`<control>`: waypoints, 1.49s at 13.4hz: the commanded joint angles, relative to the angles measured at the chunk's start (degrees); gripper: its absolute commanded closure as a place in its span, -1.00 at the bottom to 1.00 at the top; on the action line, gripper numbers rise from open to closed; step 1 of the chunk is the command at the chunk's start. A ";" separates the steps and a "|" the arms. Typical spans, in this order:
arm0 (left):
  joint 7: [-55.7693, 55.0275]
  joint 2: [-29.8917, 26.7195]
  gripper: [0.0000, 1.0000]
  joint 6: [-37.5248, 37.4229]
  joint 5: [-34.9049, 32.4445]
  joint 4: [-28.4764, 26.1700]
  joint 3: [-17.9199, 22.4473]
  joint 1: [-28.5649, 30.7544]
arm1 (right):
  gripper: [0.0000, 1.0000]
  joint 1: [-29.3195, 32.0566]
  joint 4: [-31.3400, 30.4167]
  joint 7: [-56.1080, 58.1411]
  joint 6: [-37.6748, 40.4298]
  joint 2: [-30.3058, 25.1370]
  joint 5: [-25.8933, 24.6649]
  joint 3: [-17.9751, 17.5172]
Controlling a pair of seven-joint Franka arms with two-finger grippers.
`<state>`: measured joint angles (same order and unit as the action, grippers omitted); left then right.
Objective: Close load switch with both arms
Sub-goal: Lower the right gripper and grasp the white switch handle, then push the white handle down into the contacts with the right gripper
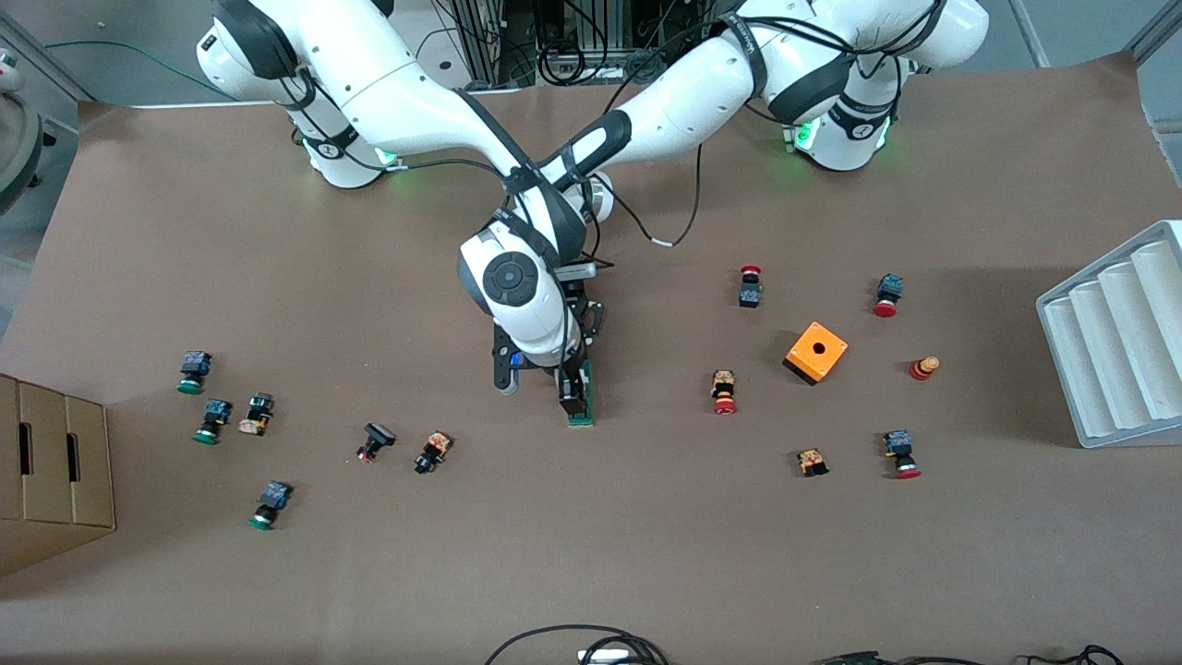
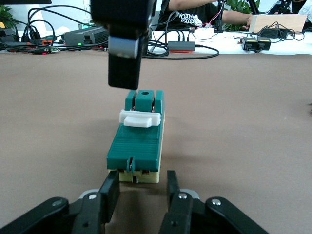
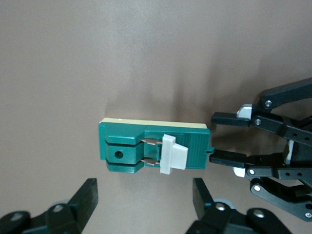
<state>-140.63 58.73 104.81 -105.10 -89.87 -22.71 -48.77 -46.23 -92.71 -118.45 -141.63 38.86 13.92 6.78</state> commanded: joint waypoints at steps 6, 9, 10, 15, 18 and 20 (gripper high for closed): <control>0.62 0.25 0.25 -0.93 -0.02 -0.30 -0.49 0.52 | -0.57 -0.97 -4.41 -0.38 -5.50 -0.01 1.37 0.34; 0.54 0.25 0.29 -0.93 -0.02 -0.30 -0.49 0.52 | -0.49 -1.32 -4.93 -0.38 -6.38 0.08 1.29 0.34; 0.54 0.25 0.30 -0.93 -0.02 -0.30 -0.49 0.52 | -0.49 -1.32 -4.94 -0.38 -6.47 0.08 1.29 0.34; 0.54 0.25 0.33 -0.93 -0.02 -0.30 -0.49 0.61 | -0.49 -1.85 -6.60 -0.38 -8.05 -0.36 1.20 0.34; 0.54 0.25 0.36 -0.93 -0.02 -0.30 -0.49 0.61 | -0.48 -2.02 -7.92 -0.29 -8.58 -1.33 1.11 0.34; 0.54 0.16 0.36 -0.93 -0.02 -0.30 -0.49 0.61 | -0.48 -2.11 -9.23 -0.20 -10.50 -1.51 0.93 0.34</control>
<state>-140.61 58.73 104.66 -105.12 -89.87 -22.72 -48.72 -47.64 -98.69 -118.62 -149.28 38.97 13.92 6.78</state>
